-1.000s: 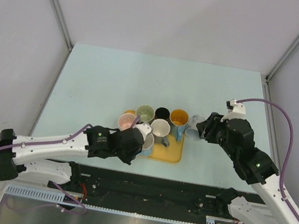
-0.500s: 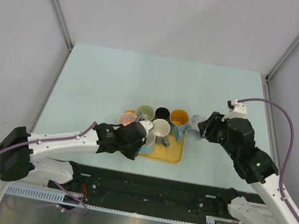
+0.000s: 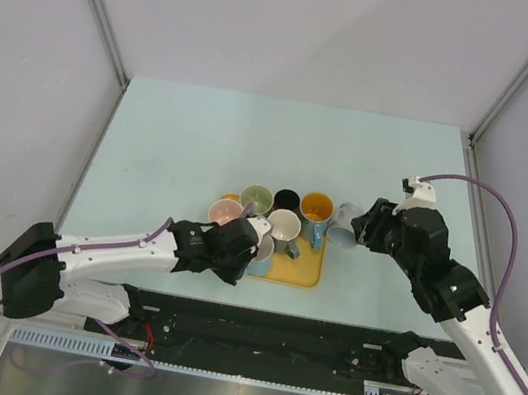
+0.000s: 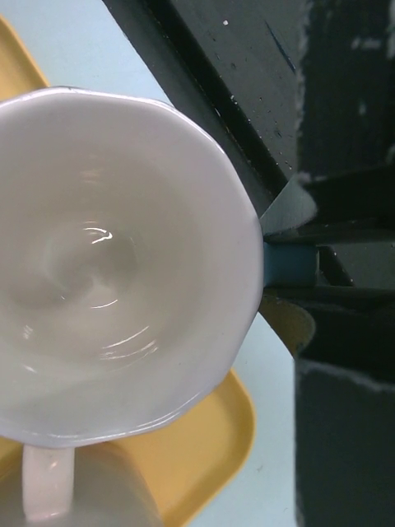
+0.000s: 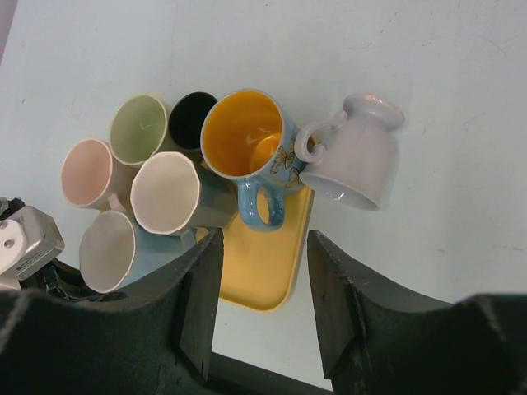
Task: Turn the mug right side up
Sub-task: Place the cup on the tray.
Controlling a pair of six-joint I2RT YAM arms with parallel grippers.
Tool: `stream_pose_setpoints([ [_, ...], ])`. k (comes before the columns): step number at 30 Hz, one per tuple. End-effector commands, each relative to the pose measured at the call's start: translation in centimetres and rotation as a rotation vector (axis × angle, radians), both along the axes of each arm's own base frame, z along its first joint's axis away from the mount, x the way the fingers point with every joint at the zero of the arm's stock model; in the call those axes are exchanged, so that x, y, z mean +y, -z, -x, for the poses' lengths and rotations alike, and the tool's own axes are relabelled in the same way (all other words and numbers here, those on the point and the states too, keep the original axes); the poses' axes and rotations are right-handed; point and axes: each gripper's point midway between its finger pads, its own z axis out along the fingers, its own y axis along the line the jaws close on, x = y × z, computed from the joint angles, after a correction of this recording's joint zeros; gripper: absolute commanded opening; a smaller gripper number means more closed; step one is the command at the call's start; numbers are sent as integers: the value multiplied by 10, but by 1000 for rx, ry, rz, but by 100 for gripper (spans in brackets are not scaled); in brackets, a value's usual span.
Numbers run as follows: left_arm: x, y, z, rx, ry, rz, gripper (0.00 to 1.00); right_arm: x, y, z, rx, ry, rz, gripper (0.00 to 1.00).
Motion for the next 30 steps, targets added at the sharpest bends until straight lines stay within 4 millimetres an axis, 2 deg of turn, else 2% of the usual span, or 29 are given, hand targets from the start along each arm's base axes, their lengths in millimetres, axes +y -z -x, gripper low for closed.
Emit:
stream_pose_setpoints([
  [1,-4,-19,-15,-87,-23,58,24,2,-4,-3,-22,-10,-6,50],
  [4,-3,-22,-13,-91,-21,64,37,2,-5,-3,-21,-10,-9,51],
  [7,-1,-29,-12,-104,-23,78,44,1,-3,-3,-16,-8,-7,51],
  [13,-1,-45,-8,-119,-16,110,51,1,-2,-5,-10,3,-3,51],
  [16,-4,-65,-5,-141,-5,151,56,-3,7,-13,10,38,29,51],
  [19,-9,-94,-3,-173,10,224,60,-2,18,-26,36,72,47,51],
  [20,-11,-108,-2,-190,12,259,62,-2,26,-33,57,89,67,51],
  [23,-12,-129,-5,-226,9,308,64,0,40,-47,75,118,105,50],
  [27,-8,-142,-15,-289,-42,337,65,8,69,-65,127,147,161,50],
  [30,-6,-147,-22,-329,-99,369,65,12,73,-77,104,175,177,50],
])
